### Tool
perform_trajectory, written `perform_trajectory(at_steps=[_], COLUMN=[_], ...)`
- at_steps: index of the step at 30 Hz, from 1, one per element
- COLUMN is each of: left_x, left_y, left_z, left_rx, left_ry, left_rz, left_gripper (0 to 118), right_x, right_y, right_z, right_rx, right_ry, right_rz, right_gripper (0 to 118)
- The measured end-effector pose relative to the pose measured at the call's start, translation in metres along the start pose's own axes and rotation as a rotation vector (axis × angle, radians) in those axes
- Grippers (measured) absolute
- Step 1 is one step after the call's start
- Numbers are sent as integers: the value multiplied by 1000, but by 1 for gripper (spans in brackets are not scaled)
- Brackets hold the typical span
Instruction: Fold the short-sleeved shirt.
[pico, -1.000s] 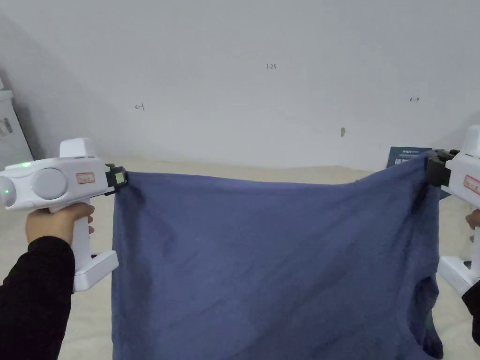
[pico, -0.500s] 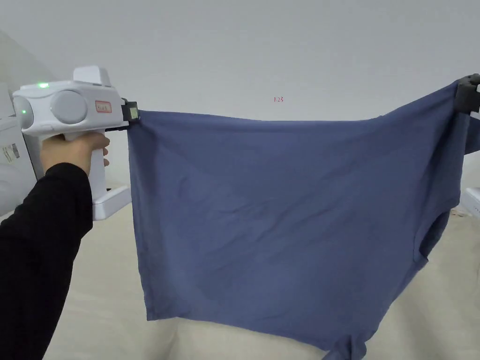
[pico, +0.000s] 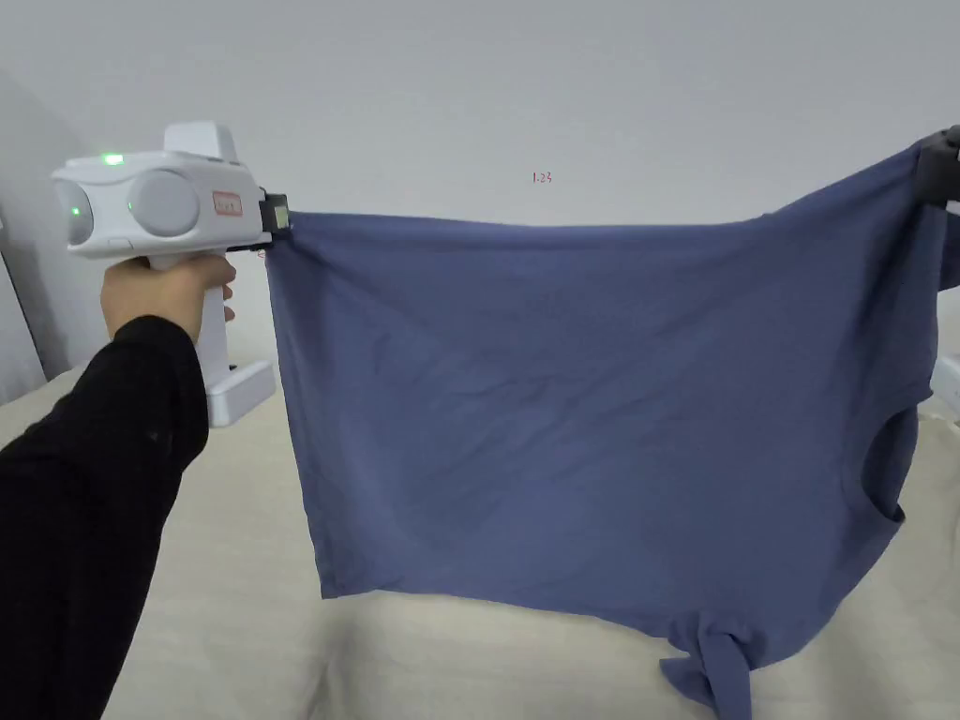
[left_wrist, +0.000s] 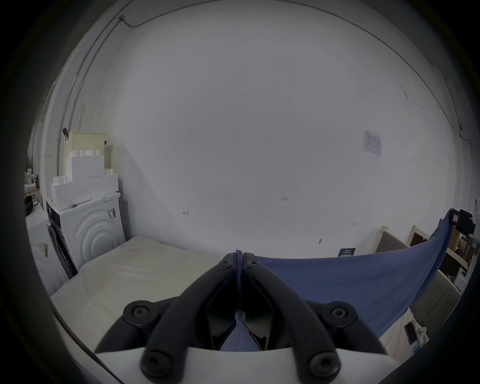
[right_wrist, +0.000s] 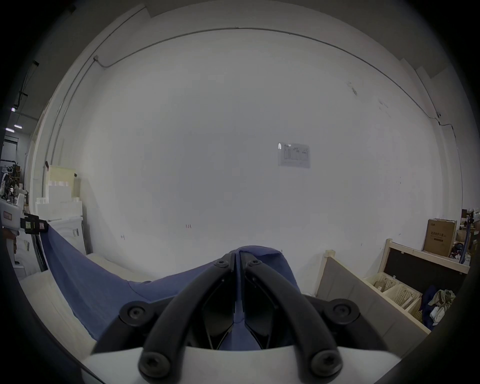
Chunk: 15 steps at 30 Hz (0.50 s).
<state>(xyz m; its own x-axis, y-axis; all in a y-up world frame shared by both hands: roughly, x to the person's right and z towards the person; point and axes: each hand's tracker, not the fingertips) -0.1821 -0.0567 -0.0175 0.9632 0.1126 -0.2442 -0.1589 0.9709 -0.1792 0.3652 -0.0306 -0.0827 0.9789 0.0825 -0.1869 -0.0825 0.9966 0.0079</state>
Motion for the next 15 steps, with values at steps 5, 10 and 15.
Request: perform_trajectory(at_steps=[5,10,15], left_x=[6,1,-4], left_y=[-56,-119,-178], left_z=[-19,-20,4], left_rx=[-23,-124,-203], left_ry=[-4,-23,-28], left_rz=[-45,-2,18], left_gripper=[0,0,0], right_x=[4,7,9], right_y=[-63,-128,-179], right_z=[-11,-3,32], right_rx=[-87,-179,-246], right_ry=[4,11,28], right_rz=[-12,-27,-94], right_gripper=[2,2,2])
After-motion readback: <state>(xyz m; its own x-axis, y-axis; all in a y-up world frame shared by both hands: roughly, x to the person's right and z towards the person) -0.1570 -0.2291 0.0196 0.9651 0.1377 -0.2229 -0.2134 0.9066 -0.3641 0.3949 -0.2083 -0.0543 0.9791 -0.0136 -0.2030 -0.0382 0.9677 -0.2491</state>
